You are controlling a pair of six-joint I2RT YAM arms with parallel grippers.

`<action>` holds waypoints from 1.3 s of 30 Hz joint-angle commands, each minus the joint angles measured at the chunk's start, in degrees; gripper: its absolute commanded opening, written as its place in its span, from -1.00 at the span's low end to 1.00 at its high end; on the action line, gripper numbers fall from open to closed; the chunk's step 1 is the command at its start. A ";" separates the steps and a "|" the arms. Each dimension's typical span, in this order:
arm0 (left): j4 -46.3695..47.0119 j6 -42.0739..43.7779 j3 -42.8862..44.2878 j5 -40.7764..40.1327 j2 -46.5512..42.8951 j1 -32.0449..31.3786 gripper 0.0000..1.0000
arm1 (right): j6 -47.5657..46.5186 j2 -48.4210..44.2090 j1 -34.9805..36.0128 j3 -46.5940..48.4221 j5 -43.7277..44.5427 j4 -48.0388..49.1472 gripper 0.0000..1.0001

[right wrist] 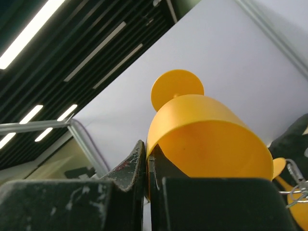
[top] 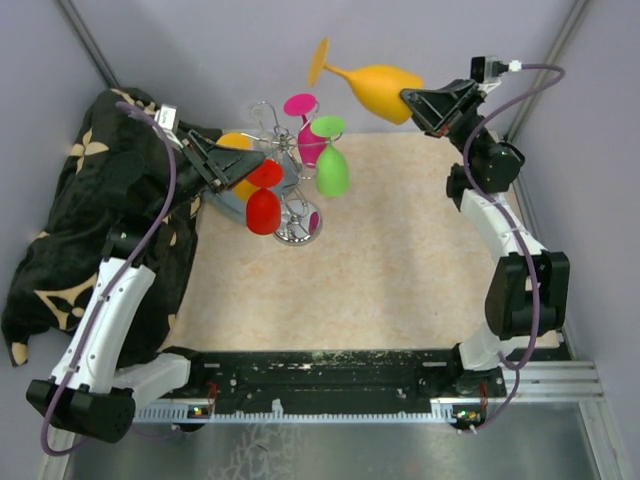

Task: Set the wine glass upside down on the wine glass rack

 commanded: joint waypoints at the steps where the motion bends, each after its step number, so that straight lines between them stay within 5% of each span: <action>1: 15.61 -7.51 -0.10 4.75 0.78 -0.28 -0.09 | 4.40 -0.38 4.11 2.59 -1.95 12.99 -1.00; 16: 48.43 -26.10 -10.24 2.49 1.02 -0.28 -0.07 | 3.25 6.17 15.61 5.29 -1.38 14.64 -1.00; 39: 63.82 -37.66 -18.52 -3.01 2.25 -0.15 -0.07 | 3.43 7.43 17.72 6.60 -1.21 15.81 -1.00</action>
